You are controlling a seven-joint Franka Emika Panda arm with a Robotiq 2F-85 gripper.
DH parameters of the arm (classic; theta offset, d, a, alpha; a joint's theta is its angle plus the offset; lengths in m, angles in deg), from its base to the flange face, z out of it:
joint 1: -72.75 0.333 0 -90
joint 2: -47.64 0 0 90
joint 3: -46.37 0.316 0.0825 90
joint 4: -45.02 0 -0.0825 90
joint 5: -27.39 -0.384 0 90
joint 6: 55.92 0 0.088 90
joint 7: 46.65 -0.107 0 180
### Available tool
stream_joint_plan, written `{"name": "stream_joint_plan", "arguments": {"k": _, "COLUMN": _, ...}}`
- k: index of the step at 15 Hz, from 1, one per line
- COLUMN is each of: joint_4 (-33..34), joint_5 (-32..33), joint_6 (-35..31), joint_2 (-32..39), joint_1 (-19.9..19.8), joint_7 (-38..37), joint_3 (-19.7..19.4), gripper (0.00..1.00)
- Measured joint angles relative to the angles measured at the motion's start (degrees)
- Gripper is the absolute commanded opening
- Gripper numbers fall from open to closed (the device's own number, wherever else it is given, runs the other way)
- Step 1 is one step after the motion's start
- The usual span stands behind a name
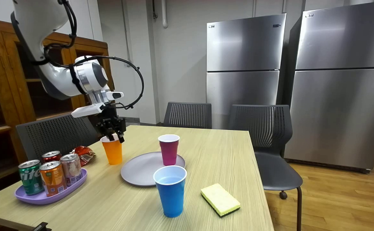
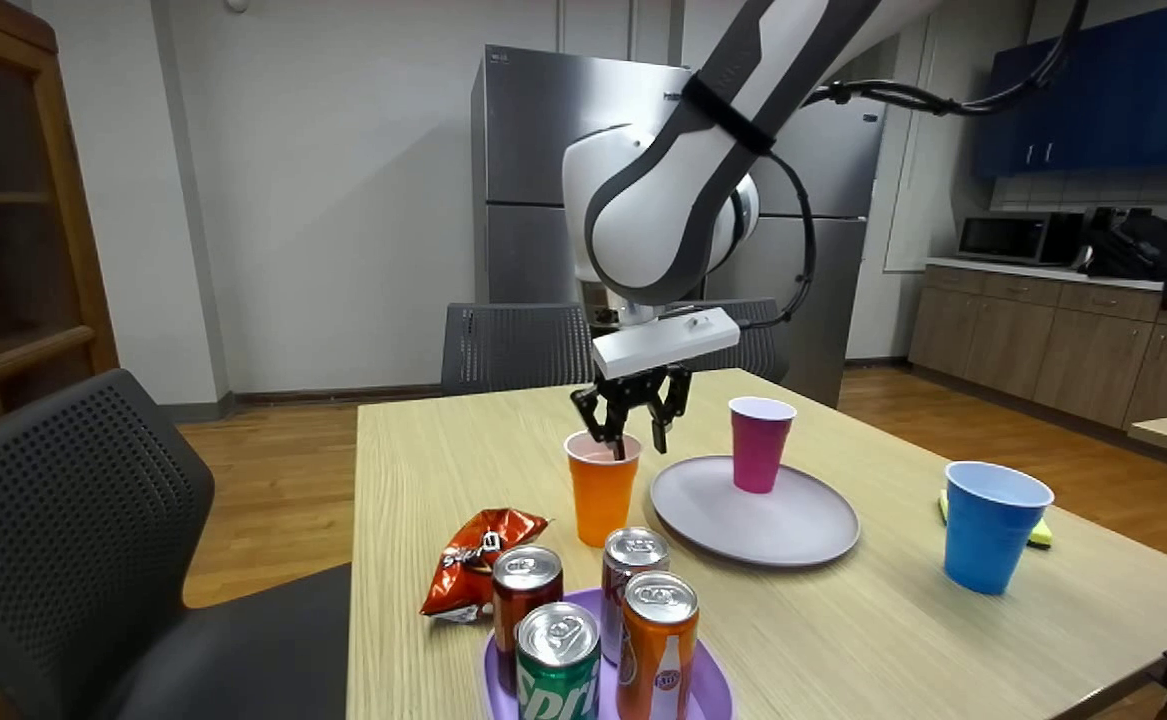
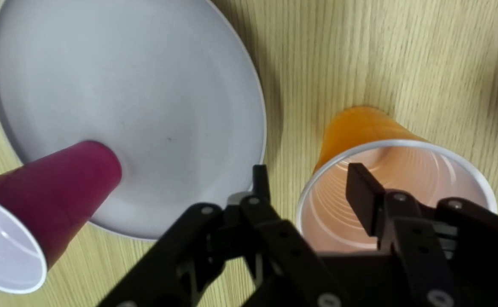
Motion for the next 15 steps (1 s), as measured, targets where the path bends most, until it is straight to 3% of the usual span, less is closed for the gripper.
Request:
{"name": "stream_joint_plan", "arguments": {"k": 3, "joint_4": 0.17, "joint_5": 0.0, "joint_6": 0.0, "joint_2": 0.0, "joint_1": 0.44, "joint_7": 0.0, "joint_3": -0.14, "gripper": 0.01}}
{"name": "stream_joint_plan", "arguments": {"k": 15, "joint_4": 0.13, "joint_5": 0.0, "joint_6": -0.08, "joint_2": -1.12, "joint_1": 1.65, "joint_7": 0.0, "joint_3": -0.56, "gripper": 0.01}}
